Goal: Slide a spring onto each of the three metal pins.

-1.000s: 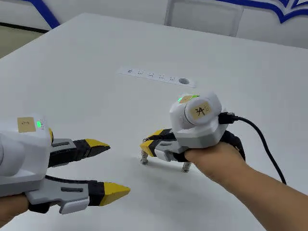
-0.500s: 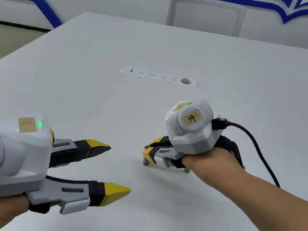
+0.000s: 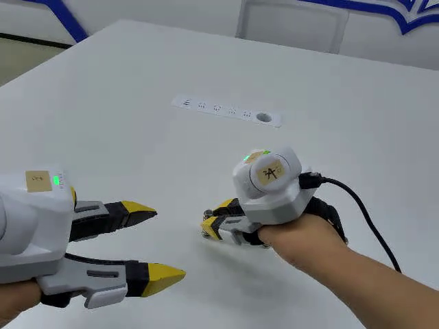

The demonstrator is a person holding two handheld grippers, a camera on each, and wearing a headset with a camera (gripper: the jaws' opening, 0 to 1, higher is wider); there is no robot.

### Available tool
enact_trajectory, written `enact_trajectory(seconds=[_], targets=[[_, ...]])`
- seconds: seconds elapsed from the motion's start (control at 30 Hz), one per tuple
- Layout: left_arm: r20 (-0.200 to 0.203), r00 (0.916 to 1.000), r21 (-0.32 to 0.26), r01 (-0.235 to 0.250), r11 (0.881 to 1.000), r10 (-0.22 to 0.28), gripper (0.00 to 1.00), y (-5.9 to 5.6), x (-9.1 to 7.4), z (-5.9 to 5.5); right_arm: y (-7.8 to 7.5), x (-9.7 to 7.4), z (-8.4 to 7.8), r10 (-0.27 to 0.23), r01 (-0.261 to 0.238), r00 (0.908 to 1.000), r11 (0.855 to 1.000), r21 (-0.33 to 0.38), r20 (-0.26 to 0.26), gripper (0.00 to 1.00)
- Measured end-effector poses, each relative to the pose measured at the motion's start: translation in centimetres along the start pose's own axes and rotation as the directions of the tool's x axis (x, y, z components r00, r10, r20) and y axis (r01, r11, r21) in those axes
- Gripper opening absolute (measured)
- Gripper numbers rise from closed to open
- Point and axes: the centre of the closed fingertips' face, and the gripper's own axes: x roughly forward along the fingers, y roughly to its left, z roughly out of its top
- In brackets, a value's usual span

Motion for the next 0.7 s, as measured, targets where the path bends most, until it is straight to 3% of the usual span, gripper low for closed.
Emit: enact_trajectory(seconds=[0.3, 0.7], targets=[[-0.005, 0.9999, 0.004, 0.011, 1.000, -0.011, 0.60, -0.3, 0.4, 0.0, 0.6, -1.8, 0.3, -0.019, 0.019, 0.9992, 1.000, 0.006, 0.036, 0.18], [-0.010, 0.9997, 0.006, 0.021, 1.000, -0.021, 0.62, -0.8, 0.7, 0.0, 2.0, -4.3, -1.1, -0.033, 0.031, 0.9977, 0.999, 0.033, 0.059, 0.21]])
